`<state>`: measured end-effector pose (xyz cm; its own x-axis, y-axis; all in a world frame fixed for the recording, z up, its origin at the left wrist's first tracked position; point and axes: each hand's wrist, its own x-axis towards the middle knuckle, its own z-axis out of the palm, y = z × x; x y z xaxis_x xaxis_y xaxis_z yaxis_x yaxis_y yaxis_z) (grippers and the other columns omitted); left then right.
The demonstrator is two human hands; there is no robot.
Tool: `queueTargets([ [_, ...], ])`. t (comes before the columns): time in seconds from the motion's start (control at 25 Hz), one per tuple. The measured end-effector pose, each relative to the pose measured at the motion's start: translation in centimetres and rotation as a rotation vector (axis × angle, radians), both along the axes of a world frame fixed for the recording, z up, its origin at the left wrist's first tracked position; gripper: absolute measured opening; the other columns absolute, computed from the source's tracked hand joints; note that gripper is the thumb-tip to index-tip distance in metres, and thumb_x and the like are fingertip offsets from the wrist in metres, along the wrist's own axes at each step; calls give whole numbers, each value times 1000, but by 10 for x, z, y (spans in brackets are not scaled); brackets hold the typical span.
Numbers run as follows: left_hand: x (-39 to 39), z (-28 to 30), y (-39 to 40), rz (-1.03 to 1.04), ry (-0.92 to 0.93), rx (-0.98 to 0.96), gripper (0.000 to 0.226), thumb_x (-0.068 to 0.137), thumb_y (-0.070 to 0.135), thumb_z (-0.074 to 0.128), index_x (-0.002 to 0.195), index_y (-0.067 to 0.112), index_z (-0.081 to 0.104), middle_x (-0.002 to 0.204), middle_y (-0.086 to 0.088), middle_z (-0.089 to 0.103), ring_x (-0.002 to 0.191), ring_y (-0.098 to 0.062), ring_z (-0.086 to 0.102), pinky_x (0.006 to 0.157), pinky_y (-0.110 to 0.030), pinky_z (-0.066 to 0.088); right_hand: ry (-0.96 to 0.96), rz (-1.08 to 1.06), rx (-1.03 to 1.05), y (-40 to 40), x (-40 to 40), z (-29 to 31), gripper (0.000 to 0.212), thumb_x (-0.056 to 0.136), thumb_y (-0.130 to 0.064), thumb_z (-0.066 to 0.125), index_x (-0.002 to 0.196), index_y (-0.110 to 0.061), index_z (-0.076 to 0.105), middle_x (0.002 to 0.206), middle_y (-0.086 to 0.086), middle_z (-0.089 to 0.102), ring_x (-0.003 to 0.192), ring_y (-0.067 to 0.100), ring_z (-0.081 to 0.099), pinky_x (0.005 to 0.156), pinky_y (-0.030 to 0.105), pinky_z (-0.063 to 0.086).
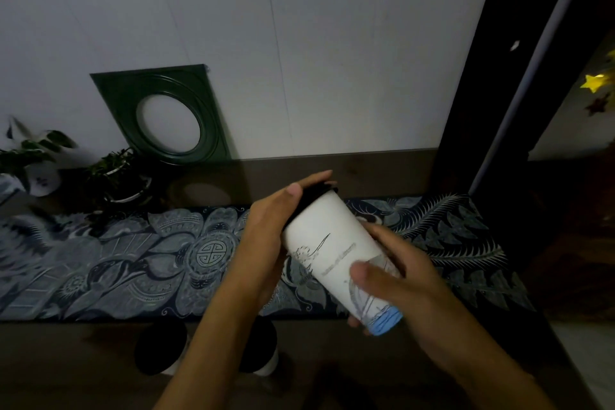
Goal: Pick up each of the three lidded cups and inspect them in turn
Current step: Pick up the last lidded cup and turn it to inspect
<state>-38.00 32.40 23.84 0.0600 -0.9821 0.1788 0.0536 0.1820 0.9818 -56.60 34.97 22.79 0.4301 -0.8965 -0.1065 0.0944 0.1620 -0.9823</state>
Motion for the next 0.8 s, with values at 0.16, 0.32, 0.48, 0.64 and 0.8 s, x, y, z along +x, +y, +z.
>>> queueTargets([
  [0.16,-2,1,4,38,15,29,43,94,37,45,118,17,73,113,-6,78,105,-25,72,90,-37,57,-113,33,128,7,3,2,34,71,-38,70,105,-42,69,99,12,76,64,29,72,51,34,56],
  [0.32,-2,0,4,123,-9,52,37,90,38,52,110,20,77,104,-4,80,95,-20,74,83,-36,57,634,-84,-416,11,7,-7,85,66,-66,64,139,-57,23,131,-25,47,108,4,58,87,32,55],
  [0.48,3,-1,8,77,8,46,41,92,41,49,117,20,75,112,-3,78,103,-22,73,88,-36,56,576,-60,-504,16,7,-4,84,64,-65,64,136,-64,21,130,-35,44,115,-1,54,92,30,53],
  [0.64,8,-2,12,-1,129,46,46,92,45,45,117,19,74,121,-9,75,112,-26,69,97,-42,54,-166,110,36,13,3,-4,55,65,-46,80,118,-47,62,112,1,74,76,24,75,58,31,59],
  [0.8,5,-2,14,47,137,67,45,92,43,46,114,17,76,116,-11,76,105,-25,72,93,-43,55,-220,74,156,17,5,-1,44,68,-46,78,111,-44,68,105,13,75,66,30,73,52,33,58],
])
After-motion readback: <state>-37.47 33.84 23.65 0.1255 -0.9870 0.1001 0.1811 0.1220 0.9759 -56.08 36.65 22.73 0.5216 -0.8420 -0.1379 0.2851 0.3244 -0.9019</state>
